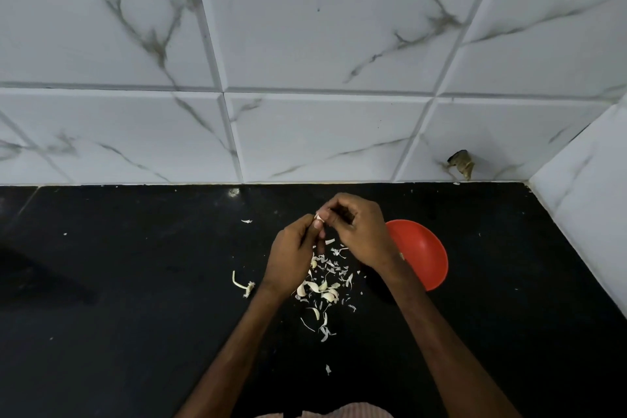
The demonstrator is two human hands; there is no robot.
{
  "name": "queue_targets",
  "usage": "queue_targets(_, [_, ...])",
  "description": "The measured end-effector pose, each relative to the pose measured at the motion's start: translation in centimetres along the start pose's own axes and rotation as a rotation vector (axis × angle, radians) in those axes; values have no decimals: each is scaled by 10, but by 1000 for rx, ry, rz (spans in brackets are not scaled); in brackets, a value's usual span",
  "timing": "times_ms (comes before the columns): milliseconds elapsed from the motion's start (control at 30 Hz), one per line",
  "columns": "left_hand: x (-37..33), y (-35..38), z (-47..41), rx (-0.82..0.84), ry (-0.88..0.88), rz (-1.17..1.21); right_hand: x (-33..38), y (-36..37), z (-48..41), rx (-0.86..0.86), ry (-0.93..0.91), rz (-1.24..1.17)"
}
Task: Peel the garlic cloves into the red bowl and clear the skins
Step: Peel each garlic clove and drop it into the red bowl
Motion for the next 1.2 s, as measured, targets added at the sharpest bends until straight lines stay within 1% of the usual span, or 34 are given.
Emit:
queue_targets(67, [0,-2,0,-18,29,-131,-2,5,0,17,34,72])
queue_targets(133, [0,-5,1,-57,54,-269,1,16,1,81,1,242])
queue_targets(233, [4,-6,3,-59,53,-256,4,26,4,193,-98,578])
queue_targets(333, [8,-5,4,-42,55,-301,0,27,2,214,-68,752])
queue_targets(367, [8,-5,3,-45,72,-343,-3,27,1,204,-17,750])
queue_targets(467, [7,-6,0,-47,127,-511,-19,28,-1,191,175,601])
queue_targets(600, [9,-10,0,-48,139,-556,-33,37,4,233,323,332])
queue_targets(633, [11,-10,0,-32,125,-504,-35,38,4,235,331,296])
queue_targets(667, [16,-11,-1,-3,85,-394,-32,38,4,233,292,316])
queue_targets(733, [28,-10,-1,89,-24,-75,-21,40,4,247,105,473])
queue_targets(800, [39,-3,2,184,-180,250,-7,42,3,283,-96,579])
queue_targets(867, [52,8,11,278,-406,535,4,44,3,320,-251,616])
queue_targets(900, [55,13,14,308,-491,628,5,44,5,325,-298,623])
queue_targets(967, [60,18,16,317,-562,697,1,44,6,335,-302,628])
queue_targets(1000, [59,17,16,302,-540,656,-3,46,6,342,-272,664])
queue_targets(1033, [56,13,13,273,-464,549,-9,47,7,340,-222,708])
queue_targets(1067, [49,6,10,229,-347,383,-16,48,7,320,-161,739])
queue_targets(1133, [35,-7,2,133,-91,-92,-27,48,7,270,-5,739])
queue_targets(1167, [31,-12,-1,94,-2,-343,-31,50,8,265,84,699])
queue_targets(1200, [27,-17,-3,59,50,-530,-37,53,9,282,182,616])
Point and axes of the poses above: each hand's wrist, its own z-axis away from the middle knuckle, its own y-axis out of the palm, x = y × z, the point moved 8 cm from there along -z, towards the middle knuckle, and after that the axes turned 1 degree about -z, right-handed, at the moved point
